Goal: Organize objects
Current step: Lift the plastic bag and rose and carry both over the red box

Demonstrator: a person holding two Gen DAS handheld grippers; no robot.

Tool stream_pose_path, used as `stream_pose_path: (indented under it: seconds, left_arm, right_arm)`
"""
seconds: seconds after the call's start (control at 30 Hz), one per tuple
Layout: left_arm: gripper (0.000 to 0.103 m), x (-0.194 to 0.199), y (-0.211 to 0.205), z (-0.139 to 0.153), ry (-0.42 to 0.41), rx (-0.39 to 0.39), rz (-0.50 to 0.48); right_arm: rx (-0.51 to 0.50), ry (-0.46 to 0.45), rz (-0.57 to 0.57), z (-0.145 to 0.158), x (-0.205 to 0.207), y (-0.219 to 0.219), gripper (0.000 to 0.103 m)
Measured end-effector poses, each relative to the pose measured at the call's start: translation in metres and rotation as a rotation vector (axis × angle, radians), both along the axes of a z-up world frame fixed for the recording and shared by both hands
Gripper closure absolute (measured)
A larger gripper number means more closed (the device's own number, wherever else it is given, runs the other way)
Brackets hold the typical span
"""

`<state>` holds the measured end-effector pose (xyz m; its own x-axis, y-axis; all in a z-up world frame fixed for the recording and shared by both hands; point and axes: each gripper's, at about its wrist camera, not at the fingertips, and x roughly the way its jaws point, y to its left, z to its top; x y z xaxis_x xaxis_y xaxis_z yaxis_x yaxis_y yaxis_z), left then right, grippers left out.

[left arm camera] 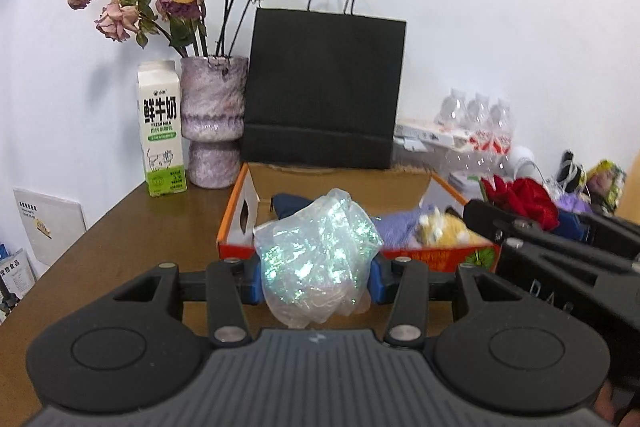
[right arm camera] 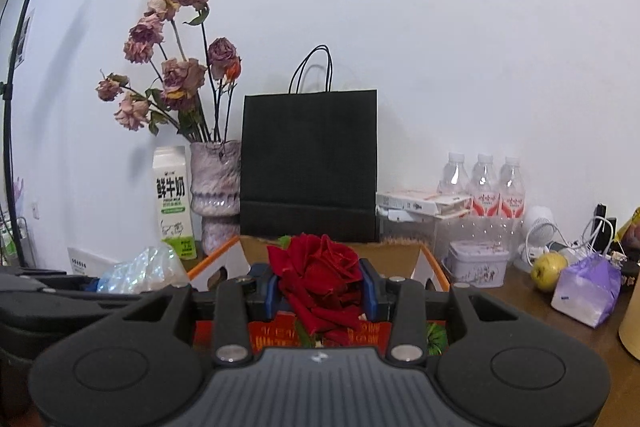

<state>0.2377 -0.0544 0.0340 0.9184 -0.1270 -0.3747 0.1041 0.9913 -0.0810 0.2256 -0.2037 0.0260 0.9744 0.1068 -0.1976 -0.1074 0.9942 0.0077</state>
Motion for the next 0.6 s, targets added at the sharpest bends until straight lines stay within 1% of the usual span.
stream_pose_path:
  seconds: [0.27, 0.6]
  left_arm:
    - [0.056, 0.033, 0.000, 0.006, -0.009, -0.039, 0.028]
    - [0.056, 0.076, -0.003, 0.002, 0.000, -0.035, 0.038]
  right_arm:
    - [0.011, -0.007, 0.000, 0.002, 0.034, -0.001, 0.066]
    - [0.013, 0.018, 0.010, -0.006, 0.079, -0.005, 0.066]
